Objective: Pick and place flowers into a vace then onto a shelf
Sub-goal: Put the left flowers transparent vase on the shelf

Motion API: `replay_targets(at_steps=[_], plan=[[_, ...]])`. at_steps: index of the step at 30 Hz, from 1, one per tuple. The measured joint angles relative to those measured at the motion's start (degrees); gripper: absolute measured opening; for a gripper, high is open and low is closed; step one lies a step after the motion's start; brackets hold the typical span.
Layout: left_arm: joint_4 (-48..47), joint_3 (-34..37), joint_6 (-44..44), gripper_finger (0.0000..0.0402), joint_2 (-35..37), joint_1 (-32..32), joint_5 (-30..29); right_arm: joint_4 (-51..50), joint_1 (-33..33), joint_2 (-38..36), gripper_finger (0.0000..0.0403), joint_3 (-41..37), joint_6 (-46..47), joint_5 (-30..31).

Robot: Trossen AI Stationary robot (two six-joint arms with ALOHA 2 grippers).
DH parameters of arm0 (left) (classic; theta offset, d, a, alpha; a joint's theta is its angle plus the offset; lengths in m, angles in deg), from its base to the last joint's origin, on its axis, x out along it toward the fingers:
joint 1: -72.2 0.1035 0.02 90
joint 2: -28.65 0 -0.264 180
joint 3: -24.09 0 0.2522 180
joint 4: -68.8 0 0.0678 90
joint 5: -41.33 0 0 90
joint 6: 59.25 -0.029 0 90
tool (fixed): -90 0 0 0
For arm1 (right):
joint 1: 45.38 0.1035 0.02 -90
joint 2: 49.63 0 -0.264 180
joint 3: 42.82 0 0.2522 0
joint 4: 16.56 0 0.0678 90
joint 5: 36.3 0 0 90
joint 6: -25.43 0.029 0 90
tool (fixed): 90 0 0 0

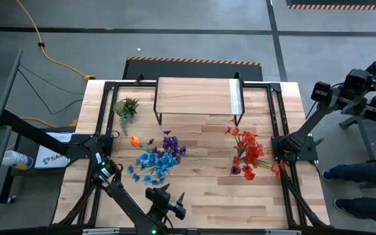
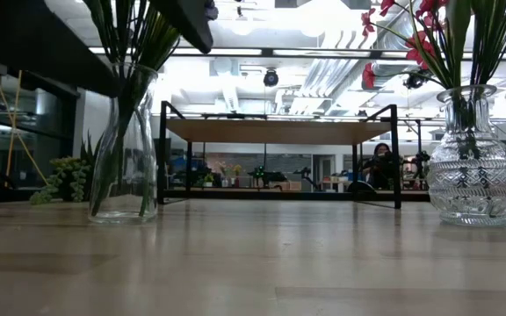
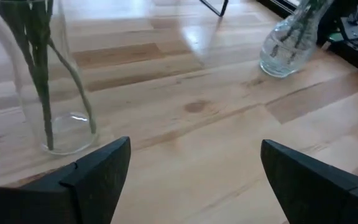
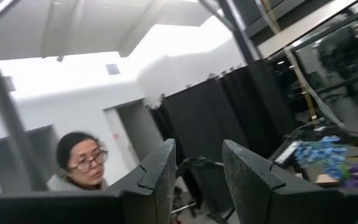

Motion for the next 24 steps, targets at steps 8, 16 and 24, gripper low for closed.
replay_targets(at_steps=[8,16,24], plan=[[-0.02,2.82,5.39,0.0392,0.00,-0.05,10.88,-0.02,0.00,0.00,0.0124,0.00,-0.10,-2.34],[0.20,7.13,7.34,0.0392,1.43,-0.68,10.82,-0.07,0.00,0.00,0.0124,0.02,-0.91,-2.51],[-0.04,18.19,7.89,0.0392,9.45,-0.68,9.36,-0.07,-0.02,0.00,0.0124,0.02,-1.55,-1.75]])
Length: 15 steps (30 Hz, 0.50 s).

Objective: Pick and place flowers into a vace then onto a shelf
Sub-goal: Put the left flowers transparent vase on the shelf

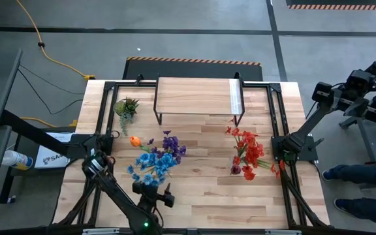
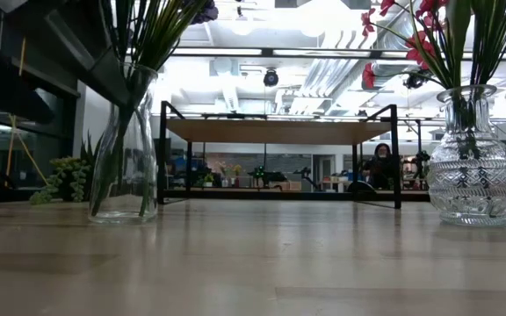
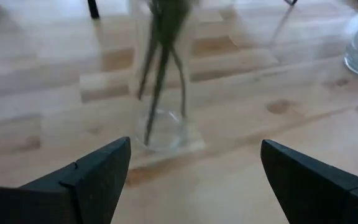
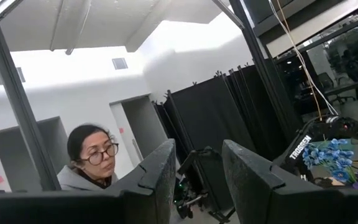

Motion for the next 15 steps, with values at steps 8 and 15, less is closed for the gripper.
replay_targets(at_steps=[8,15], plan=[[0.13,8.45,0.92,0.0392,3.97,0.86,-4.84,0.00,0.02,0.00,0.0124,0.00,-0.41,1.42],[0.09,9.32,-0.56,0.0392,3.97,2.38,-7.65,0.00,0.02,0.00,0.0124,0.00,-0.48,3.17]])
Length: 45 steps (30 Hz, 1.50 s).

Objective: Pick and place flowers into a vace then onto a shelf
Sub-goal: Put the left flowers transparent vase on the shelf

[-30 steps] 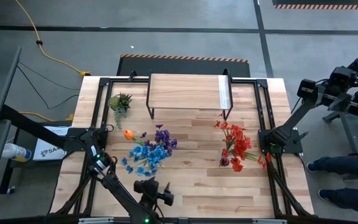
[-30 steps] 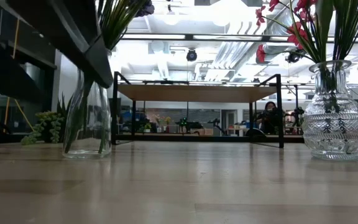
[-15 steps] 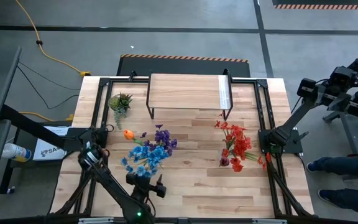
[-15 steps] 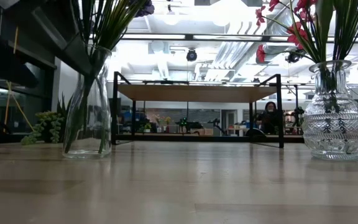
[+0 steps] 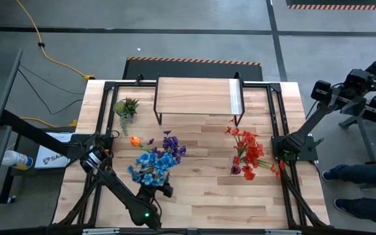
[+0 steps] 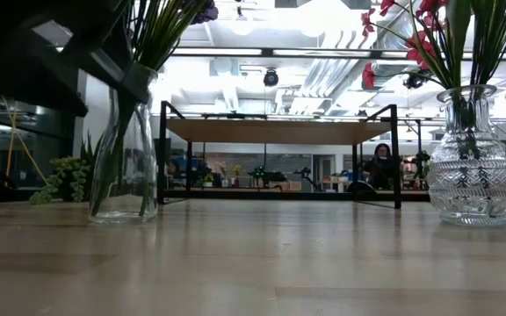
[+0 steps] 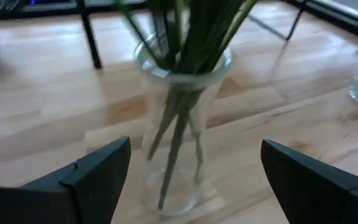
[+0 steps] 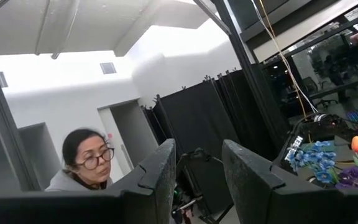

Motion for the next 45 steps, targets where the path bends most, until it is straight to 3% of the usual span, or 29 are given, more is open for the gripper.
replay_targets(at_steps=[8,16,21,41,45], plan=[[-0.02,-0.02,-2.90,0.0392,0.11,0.77,-3.92,0.00,0.00,0.00,0.0124,0.00,-0.47,1.49],[-0.02,-0.02,-6.26,0.0392,0.11,3.65,-3.97,0.00,-0.01,0.00,0.0124,0.00,-0.63,2.32],[0.00,0.06,-8.61,0.0392,0.11,5.82,-1.57,0.01,-0.02,0.00,0.0124,0.00,-0.80,2.33],[-0.03,0.66,-14.13,0.0392,0.13,6.27,-2.11,0.02,0.00,0.00,0.0124,0.00,-2.04,3.53],[0.02,0.66,-13.94,0.0392,0.13,6.27,0.54,0.02,-0.02,0.00,0.0124,0.00,-1.95,4.01]])
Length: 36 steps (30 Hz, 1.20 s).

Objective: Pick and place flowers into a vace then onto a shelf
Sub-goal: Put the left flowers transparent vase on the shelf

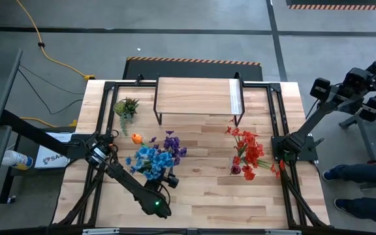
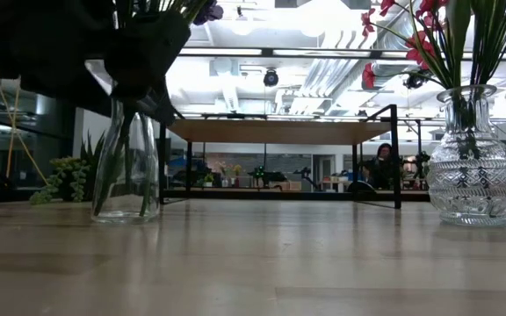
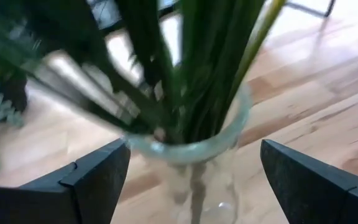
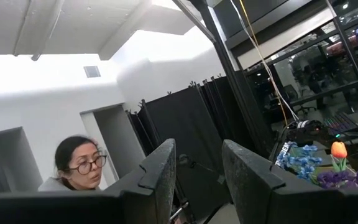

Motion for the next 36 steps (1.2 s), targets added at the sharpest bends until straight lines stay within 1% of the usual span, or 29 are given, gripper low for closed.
replay_targets(at_steps=[4,6,12,16,19,26,30,36], plan=[[-0.03,0.00,4.12,0.0392,0.00,0.01,4.88,0.00,0.02,0.00,0.0124,0.00,0.01,0.06],[-0.05,0.00,5.14,0.0392,0.00,0.00,5.55,0.00,0.00,0.00,0.0124,0.00,0.00,0.10],[-0.05,0.00,3.98,0.0392,0.00,0.00,5.41,0.00,0.02,0.00,0.0124,0.00,0.00,0.72],[-0.05,0.00,2.46,0.0392,0.00,0.00,3.23,0.02,0.02,0.00,0.0124,0.00,-0.04,0.71],[-0.03,0.00,2.35,0.0392,0.00,0.00,2.74,0.02,0.01,0.00,0.0124,0.00,-0.15,0.71],[-0.05,0.00,1.82,0.0392,0.00,0.00,2.53,0.02,0.01,0.00,0.0124,0.00,-0.93,1.30],[-0.03,0.00,-0.65,0.0392,0.00,0.01,2.31,0.02,0.01,0.00,0.0124,0.00,-1.03,1.30],[0.00,0.00,-0.69,0.0392,0.00,0.01,1.92,0.02,0.00,0.00,0.0124,0.00,-1.03,1.30]])
